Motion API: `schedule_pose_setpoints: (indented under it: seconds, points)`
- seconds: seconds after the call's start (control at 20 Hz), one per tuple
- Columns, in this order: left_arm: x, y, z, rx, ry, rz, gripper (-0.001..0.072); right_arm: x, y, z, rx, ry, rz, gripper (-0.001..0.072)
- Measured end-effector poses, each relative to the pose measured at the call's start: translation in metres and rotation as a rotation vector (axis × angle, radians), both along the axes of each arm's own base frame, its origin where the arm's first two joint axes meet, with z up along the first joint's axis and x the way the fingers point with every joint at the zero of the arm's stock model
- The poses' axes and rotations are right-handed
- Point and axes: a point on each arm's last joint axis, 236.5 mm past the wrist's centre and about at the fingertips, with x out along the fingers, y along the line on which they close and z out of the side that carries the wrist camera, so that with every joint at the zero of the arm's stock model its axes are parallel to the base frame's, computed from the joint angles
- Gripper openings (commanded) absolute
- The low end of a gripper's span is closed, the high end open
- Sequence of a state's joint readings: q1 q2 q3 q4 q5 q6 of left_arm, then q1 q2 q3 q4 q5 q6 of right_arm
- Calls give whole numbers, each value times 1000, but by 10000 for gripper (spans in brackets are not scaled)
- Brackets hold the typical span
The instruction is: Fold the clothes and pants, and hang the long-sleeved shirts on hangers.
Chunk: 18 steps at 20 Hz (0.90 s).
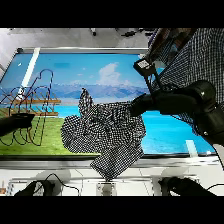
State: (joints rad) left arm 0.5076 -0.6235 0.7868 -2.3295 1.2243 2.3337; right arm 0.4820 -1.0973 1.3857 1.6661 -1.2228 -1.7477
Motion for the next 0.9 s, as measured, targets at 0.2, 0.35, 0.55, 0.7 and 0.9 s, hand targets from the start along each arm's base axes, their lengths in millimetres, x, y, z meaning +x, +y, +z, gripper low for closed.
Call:
schedule_pose_setpoints:
  seconds: [0.2,0.35,0.55,0.7,0.9]
  points:
    - [-51,-48,54,48,-53,-188,24,11,-5,-7,-21,-6,0,33]
    - [-80,-83,68,26,-63,-334,24,23,-3,-12,-27,-28,3,33]
    - [-102,-110,67,1,-26,-506,24,37,2,-6,-5,-84,-1,33]
    - [-111,-121,55,-13,48,-610,24,45,5,-1,12,-121,-5,33]
    - [-112,-129,32,-20,169,-716,24,47,8,8,32,-152,-1,33]
